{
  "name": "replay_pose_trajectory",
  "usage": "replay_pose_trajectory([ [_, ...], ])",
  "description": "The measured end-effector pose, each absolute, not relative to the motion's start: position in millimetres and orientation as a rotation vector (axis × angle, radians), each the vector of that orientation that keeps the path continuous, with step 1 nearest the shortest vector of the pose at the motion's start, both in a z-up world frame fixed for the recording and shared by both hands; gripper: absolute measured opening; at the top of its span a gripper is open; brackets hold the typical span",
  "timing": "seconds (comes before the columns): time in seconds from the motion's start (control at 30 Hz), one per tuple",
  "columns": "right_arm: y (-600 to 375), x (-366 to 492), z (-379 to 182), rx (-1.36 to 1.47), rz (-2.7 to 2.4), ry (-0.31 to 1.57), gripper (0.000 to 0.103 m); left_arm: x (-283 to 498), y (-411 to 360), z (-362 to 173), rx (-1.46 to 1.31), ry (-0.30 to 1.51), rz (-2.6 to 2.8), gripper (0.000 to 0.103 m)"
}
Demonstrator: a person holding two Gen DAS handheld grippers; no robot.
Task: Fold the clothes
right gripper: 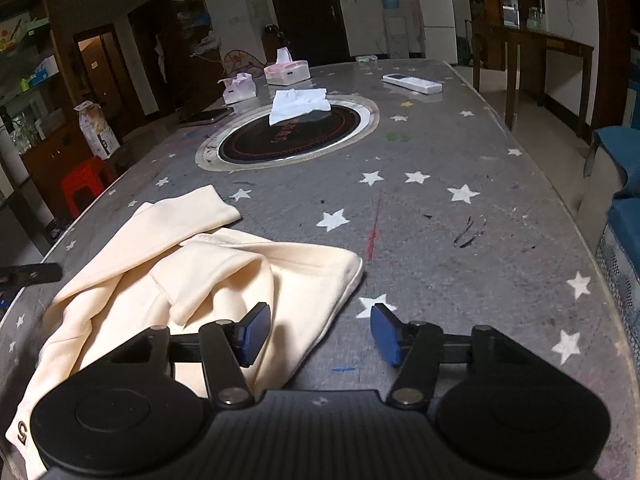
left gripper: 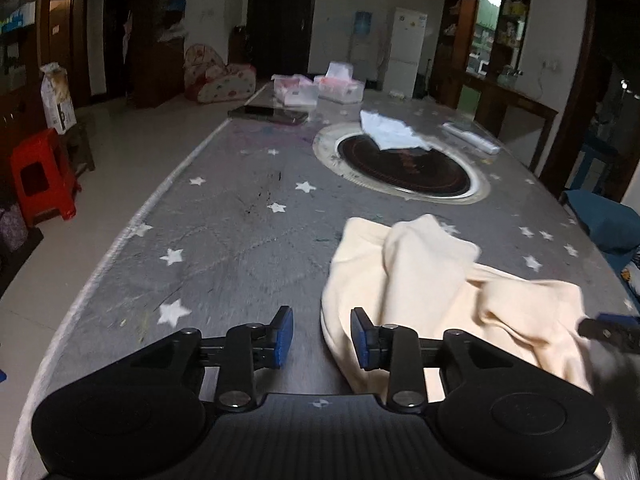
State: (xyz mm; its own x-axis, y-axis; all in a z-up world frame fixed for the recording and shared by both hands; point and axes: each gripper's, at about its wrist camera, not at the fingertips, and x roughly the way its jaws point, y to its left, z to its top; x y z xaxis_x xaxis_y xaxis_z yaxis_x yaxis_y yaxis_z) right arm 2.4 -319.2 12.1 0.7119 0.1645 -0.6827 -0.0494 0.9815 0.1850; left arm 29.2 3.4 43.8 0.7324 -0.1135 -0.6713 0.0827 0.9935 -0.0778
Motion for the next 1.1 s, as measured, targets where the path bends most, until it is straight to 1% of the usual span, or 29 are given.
replay_pose_trajectory([
  [0.07,-320.6,7.2,8.5,0.163,0.119,0.781,0.05,45.2,-0.6,35.4,-0.016,0.763,-0.102,0.034],
  [0.13,-322.9,11.6,6.3,0.176,0.123,0.785,0.045,56.2,-3.8,27.5,0.004,0.784,-0.113,0.032],
  [0.17,-323.7,13.4,6.4,0.182,0.123,0.784,0.044,60.2,-5.5,24.4,0.01,0.791,-0.126,0.027],
  [0.23,-324.3,18.4,7.1,0.187,0.126,0.787,0.042,64.6,-8.4,21.5,0.023,0.789,-0.148,0.02],
  [0.27,-323.7,21.1,7.1,0.181,0.125,0.789,0.04,66.3,-9.8,20.6,0.03,0.785,-0.158,0.013],
  [0.3,-322.9,23.8,6.7,0.172,0.124,0.791,0.031,68.0,-10.9,20.3,0.032,0.784,-0.169,0.011],
  [0.33,-322.2,26.7,6.1,0.167,0.126,0.794,0.024,69.5,-11.7,20.5,0.032,0.784,-0.176,0.01],
  [0.37,-321.6,29.5,6.2,0.163,0.126,0.797,0.021,70.8,-12.4,20.6,0.035,0.782,-0.179,0.009],
  [0.4,-320.9,32.4,6.3,0.159,0.127,0.799,0.013,72.3,-12.9,20.5,0.037,0.781,-0.181,0.009],
  [0.53,-319.7,45.8,9.2,0.136,0.123,0.799,0.005,81.2,-13.8,21.0,0.031,0.781,-0.183,0.008],
  [0.97,-327.5,121.4,22.6,-0.008,0.047,0.789,0.004,124.4,-35.6,19.4,0.026,0.783,-0.195,0.008],
  [1.1,-329.3,136.7,18.6,-0.021,0.041,0.811,0.004,138.4,-41.5,18.1,0.04,0.782,-0.183,0.008],
])
